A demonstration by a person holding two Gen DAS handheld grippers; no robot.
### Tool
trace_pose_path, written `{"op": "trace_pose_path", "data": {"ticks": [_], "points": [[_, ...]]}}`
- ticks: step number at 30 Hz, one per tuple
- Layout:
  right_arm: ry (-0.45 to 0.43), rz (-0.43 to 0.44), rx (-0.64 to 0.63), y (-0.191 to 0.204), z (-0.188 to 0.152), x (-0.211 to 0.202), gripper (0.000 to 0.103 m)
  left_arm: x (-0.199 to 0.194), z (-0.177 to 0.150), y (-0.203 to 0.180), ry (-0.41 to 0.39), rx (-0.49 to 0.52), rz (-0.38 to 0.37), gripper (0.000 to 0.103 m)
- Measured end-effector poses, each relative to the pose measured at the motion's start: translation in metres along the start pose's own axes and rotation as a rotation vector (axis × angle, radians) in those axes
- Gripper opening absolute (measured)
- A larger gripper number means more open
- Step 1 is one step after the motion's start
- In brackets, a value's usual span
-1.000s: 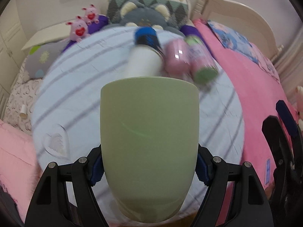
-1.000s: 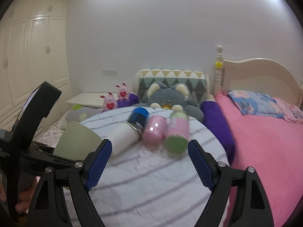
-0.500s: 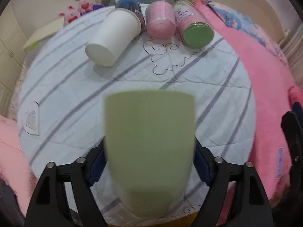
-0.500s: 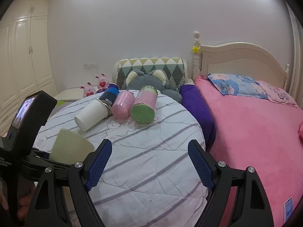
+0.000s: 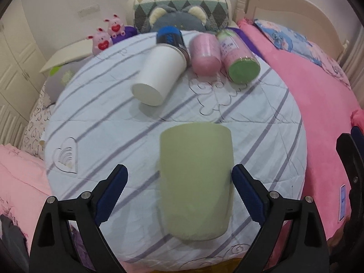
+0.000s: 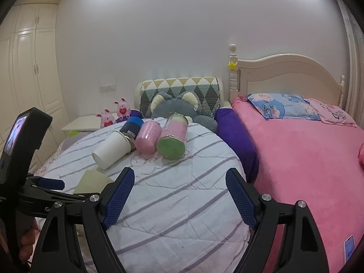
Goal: Flip cup upright
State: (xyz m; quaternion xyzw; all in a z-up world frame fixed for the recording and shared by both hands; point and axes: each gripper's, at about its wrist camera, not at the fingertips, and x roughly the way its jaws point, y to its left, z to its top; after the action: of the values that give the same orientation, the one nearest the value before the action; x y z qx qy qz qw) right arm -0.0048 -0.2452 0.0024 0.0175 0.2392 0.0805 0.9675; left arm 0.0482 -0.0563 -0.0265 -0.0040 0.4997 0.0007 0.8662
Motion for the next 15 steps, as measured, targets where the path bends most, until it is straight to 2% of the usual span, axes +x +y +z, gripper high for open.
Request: {"op": "trace_pose_path", "data": {"ticks": [8,15], "points": [[0.030,0.048,0.009,0.031,0.007,0.005,0.084,-0.029,0.003,0.033,-0.082,-0.003,-0.006,0.097],[0.148,0.093,0.021,0.069,0.003,0.030,0.084,-0.042,0.004,0.071,-0.132,0.017,0.016,0.098]]}}
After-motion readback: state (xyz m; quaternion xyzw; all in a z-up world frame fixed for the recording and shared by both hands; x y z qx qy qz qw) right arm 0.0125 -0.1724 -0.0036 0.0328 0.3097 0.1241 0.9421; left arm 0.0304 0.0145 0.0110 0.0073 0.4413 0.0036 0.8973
